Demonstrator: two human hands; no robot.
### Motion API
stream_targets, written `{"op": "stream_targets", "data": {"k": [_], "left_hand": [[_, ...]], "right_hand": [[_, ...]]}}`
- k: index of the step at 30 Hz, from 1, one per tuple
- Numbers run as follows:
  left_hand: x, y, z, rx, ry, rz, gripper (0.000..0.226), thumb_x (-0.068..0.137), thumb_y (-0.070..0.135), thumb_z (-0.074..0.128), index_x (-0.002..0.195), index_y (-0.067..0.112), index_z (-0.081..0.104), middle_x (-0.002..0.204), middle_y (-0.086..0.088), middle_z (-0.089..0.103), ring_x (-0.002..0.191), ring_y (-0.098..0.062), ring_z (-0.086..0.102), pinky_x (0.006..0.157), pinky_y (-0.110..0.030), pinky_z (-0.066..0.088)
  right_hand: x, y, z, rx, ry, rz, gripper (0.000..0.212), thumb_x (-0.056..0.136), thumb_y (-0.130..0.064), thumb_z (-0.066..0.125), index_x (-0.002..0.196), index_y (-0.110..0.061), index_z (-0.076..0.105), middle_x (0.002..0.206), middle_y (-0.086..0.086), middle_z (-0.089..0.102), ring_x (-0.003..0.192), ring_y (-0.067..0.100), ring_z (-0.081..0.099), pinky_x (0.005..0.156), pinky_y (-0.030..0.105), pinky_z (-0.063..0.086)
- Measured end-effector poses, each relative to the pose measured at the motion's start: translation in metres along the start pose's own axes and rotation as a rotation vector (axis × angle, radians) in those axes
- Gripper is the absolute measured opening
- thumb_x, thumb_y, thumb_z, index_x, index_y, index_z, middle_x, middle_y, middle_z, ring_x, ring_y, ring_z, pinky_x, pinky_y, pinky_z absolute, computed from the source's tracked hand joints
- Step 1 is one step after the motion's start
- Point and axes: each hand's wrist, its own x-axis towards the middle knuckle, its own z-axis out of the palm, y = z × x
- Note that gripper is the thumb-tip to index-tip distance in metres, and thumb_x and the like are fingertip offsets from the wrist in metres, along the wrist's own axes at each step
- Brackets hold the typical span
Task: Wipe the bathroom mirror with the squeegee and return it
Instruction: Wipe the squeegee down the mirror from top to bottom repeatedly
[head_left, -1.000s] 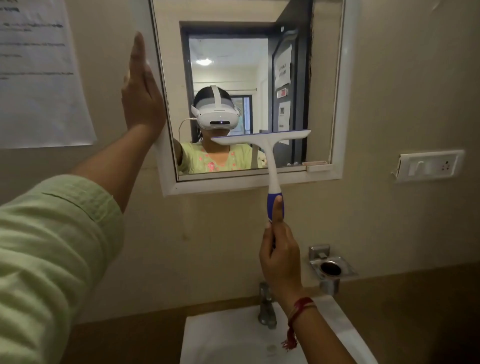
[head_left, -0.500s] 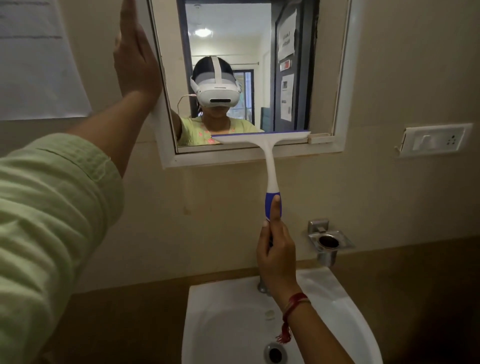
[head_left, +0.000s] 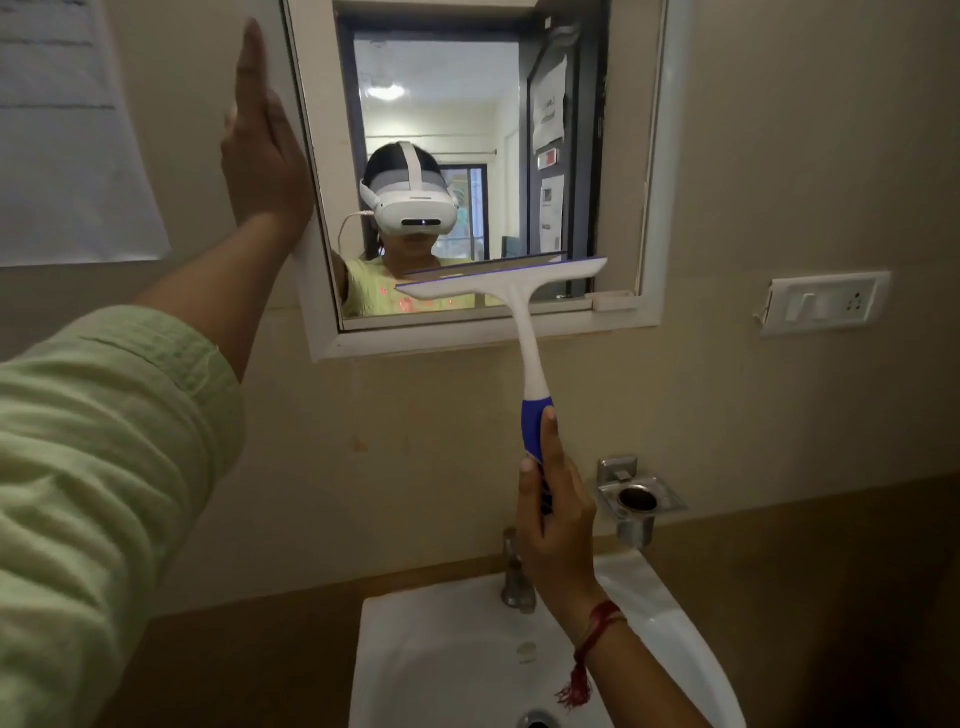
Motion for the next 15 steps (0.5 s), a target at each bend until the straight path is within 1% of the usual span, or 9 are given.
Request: {"op": "stream_targets", "data": {"k": [2,3,4,6,8,9,12,14,15], "left_hand": [[0.0,0.001,0.0,-0.008,-0.001,-0.001,0.044,0.1,0.02,0.024,0.143,0.01,0.026,0.145,-0.002,0.038,0.104,0.019,0.039,0.089,0.003,0.023],[0.0,0.002,0.0,-0.012,-0.001,-0.008,0.044,0.1,0.02,0.024,0.143,0.011,0.026,0.146,-0.001,0.038,0.105,0.018,0.039,0.088,0.003,0.023],[0.0,0.003,0.0,-0.019,-0.003,-0.017,0.044,0.1,0.021,0.024,0.143,0.013,0.027,0.146,0.0,0.037,0.111,0.012,0.042,0.09,0.001,0.025],[0.0,0.004,0.0,-0.028,-0.018,-0.03,0.044,0.101,0.023,0.023,0.144,0.018,0.026,0.147,0.002,0.036,0.12,-0.01,0.046,0.094,-0.01,0.03],[0.0,0.003,0.0,-0.033,-0.025,-0.029,0.043,0.101,0.024,0.023,0.144,0.021,0.026,0.147,0.003,0.036,0.121,-0.017,0.048,0.096,-0.019,0.034],[0.0,0.002,-0.001,-0.04,-0.024,-0.028,0.043,0.101,0.025,0.024,0.144,0.022,0.027,0.146,0.003,0.037,0.12,-0.018,0.048,0.095,-0.021,0.035],[0.0,0.002,-0.001,-0.051,-0.023,-0.045,0.043,0.1,0.026,0.025,0.144,0.026,0.028,0.144,0.003,0.041,0.114,-0.024,0.052,0.089,-0.026,0.04],[-0.001,0.002,-0.002,-0.052,-0.029,-0.055,0.043,0.1,0.026,0.026,0.143,0.029,0.027,0.143,0.0,0.043,0.11,-0.028,0.054,0.087,-0.032,0.042],[-0.001,0.003,-0.002,-0.051,-0.035,-0.055,0.043,0.101,0.026,0.026,0.144,0.03,0.026,0.143,-0.001,0.043,0.109,-0.029,0.054,0.087,-0.034,0.043]], "right_hand": [[0.02,-0.001,-0.001,0.034,0.028,-0.019,0.05,0.099,-0.038,0.035,0.146,-0.034,0.02,0.072,-0.017,0.04,0.057,-0.001,0.037,0.054,0.009,0.037],[0.031,-0.003,-0.002,0.052,0.045,-0.03,0.051,0.098,-0.036,0.037,0.146,-0.031,0.021,0.073,-0.018,0.04,0.057,-0.001,0.039,0.055,0.007,0.038],[0.043,-0.004,-0.003,0.068,0.066,-0.048,0.052,0.097,-0.033,0.041,0.146,-0.031,0.021,0.073,-0.018,0.042,0.056,-0.002,0.04,0.054,0.006,0.038],[0.069,-0.006,-0.006,0.102,0.096,-0.079,0.056,0.095,-0.028,0.045,0.145,-0.036,0.021,0.075,-0.017,0.048,0.053,0.0,0.044,0.052,0.007,0.042],[0.095,-0.008,-0.011,0.133,0.119,-0.118,0.058,0.094,-0.026,0.046,0.144,-0.041,0.021,0.083,-0.02,0.056,0.053,0.006,0.049,0.051,0.01,0.047],[0.109,-0.009,-0.013,0.135,0.129,-0.144,0.058,0.094,-0.025,0.046,0.144,-0.041,0.02,0.092,-0.027,0.058,0.055,0.007,0.051,0.052,0.009,0.049],[0.148,-0.01,-0.019,0.142,0.143,-0.229,0.058,0.095,-0.023,0.045,0.146,-0.03,0.019,0.115,-0.039,0.051,0.07,-0.003,0.058,0.065,0.004,0.048],[0.175,-0.015,-0.024,0.155,0.128,-0.289,0.056,0.096,-0.019,0.044,0.146,-0.018,0.019,0.12,-0.032,0.049,0.087,-0.004,0.06,0.076,-0.001,0.044],[0.189,-0.018,-0.026,0.148,0.114,-0.313,0.056,0.096,-0.018,0.043,0.146,-0.015,0.018,0.12,-0.023,0.047,0.091,-0.002,0.058,0.077,-0.003,0.042]]}}
